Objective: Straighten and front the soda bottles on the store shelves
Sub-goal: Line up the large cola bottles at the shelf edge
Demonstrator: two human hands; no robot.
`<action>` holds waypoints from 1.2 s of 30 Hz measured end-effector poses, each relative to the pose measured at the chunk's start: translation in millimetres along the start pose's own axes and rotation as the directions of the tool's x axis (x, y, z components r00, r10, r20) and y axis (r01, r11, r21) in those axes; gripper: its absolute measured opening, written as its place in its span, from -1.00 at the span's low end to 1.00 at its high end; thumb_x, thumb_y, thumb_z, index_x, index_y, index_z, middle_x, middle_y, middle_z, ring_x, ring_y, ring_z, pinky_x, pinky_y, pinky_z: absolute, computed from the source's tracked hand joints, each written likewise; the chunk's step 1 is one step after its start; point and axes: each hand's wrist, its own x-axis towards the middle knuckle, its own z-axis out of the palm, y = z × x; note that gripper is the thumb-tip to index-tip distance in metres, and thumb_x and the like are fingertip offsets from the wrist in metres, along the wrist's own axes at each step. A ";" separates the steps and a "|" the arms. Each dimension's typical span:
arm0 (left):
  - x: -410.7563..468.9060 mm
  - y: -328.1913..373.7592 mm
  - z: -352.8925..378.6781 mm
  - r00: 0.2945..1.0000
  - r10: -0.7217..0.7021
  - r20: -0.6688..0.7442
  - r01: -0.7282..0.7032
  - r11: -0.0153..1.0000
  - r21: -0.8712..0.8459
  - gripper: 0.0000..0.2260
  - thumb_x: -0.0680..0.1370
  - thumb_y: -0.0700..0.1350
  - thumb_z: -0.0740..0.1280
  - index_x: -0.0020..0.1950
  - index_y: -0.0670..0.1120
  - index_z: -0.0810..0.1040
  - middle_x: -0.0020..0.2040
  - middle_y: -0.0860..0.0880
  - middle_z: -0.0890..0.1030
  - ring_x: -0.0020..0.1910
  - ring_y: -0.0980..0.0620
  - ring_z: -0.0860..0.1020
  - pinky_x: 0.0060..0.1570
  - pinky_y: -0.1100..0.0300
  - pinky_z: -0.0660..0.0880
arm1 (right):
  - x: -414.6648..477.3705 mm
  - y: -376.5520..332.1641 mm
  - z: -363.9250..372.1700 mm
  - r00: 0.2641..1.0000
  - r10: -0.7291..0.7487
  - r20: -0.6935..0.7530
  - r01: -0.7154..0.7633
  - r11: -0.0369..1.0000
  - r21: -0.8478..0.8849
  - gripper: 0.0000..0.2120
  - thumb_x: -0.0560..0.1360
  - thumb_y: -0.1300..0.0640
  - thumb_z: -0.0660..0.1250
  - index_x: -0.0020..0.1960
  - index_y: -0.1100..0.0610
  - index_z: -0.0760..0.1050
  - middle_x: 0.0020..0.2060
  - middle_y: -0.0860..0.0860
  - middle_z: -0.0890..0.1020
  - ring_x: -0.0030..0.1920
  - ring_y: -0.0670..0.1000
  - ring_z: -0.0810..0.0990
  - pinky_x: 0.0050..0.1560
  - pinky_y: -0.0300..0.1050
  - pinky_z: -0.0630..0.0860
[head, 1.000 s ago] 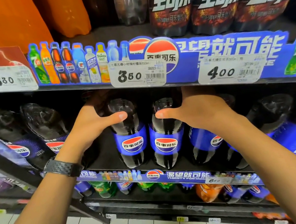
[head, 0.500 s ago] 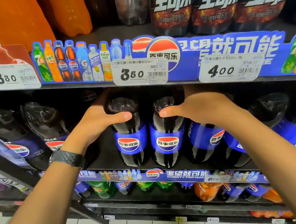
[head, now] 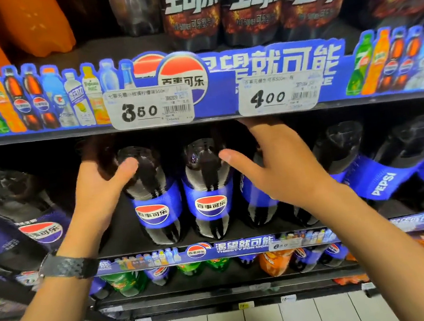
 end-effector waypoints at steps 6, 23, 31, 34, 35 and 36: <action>-34.2 23.9 38.7 0.898 0.258 -0.355 -0.128 0.928 0.349 -0.75 0.50 0.18 0.33 0.05 0.15 0.33 0.03 0.14 0.39 0.08 0.05 0.40 0.13 0.09 0.34 | -40.6 58.2 -29.4 0.972 -0.049 -0.231 0.046 0.999 -0.017 -0.70 0.55 0.05 0.25 0.25 0.12 0.48 0.13 0.02 0.56 0.18 0.04 0.49 0.23 -0.27 0.33; -11.4 100.1 210.8 0.992 0.125 0.009 -0.102 0.763 0.638 -0.42 0.44 0.27 0.33 0.39 0.04 0.40 0.34 0.05 0.48 0.35 -0.01 0.40 0.26 0.14 0.37 | -18.3 150.8 -79.9 0.983 0.182 0.037 -0.185 0.960 0.211 -0.53 0.47 -0.12 0.35 0.35 -0.08 0.42 0.21 -0.26 0.43 0.25 -0.30 0.30 0.15 -0.54 0.12; 6.5 100.6 225.6 0.996 0.000 0.087 -0.060 0.726 0.685 -0.35 0.30 0.38 0.40 0.33 0.18 0.43 0.33 0.20 0.48 0.31 0.19 0.36 0.15 0.36 0.27 | -6.8 161.4 -82.0 0.911 0.275 0.308 -0.348 0.914 0.211 -0.31 0.33 -0.40 0.26 0.40 -0.22 0.29 0.37 -0.24 0.37 0.36 -0.13 0.34 0.24 -0.28 0.21; 12.2 102.6 215.0 0.986 -0.070 0.154 -0.053 0.737 0.674 -0.39 0.30 0.32 0.44 0.30 0.16 0.47 0.27 0.16 0.53 0.25 0.11 0.46 0.11 0.32 0.33 | -5.8 154.9 -73.3 0.941 0.278 0.193 -0.311 0.936 0.164 -0.24 0.31 -0.44 0.26 0.43 -0.20 0.25 0.44 -0.22 0.29 0.44 -0.10 0.22 0.33 -0.27 0.09; 13.6 103.8 212.0 0.980 -0.080 0.180 -0.061 0.745 0.665 -0.41 0.32 0.29 0.46 0.30 0.15 0.47 0.27 0.14 0.53 0.25 0.08 0.46 0.13 0.30 0.33 | -3.6 151.9 -70.4 0.949 0.270 0.161 -0.289 0.952 0.103 -0.21 0.31 -0.46 0.23 0.46 -0.18 0.20 0.47 -0.21 0.22 0.48 -0.09 0.15 0.40 -0.24 0.05; 15.3 105.4 209.5 0.975 -0.094 0.201 -0.062 0.752 0.656 -0.41 0.33 0.25 0.47 0.31 0.15 0.45 0.28 0.12 0.52 0.26 0.07 0.46 0.15 0.28 0.34 | -1.3 149.1 -67.0 0.957 0.258 0.134 -0.263 0.965 0.015 -0.18 0.31 -0.48 0.18 0.49 -0.17 0.16 0.50 -0.20 0.16 0.50 -0.08 0.08 0.46 -0.18 0.01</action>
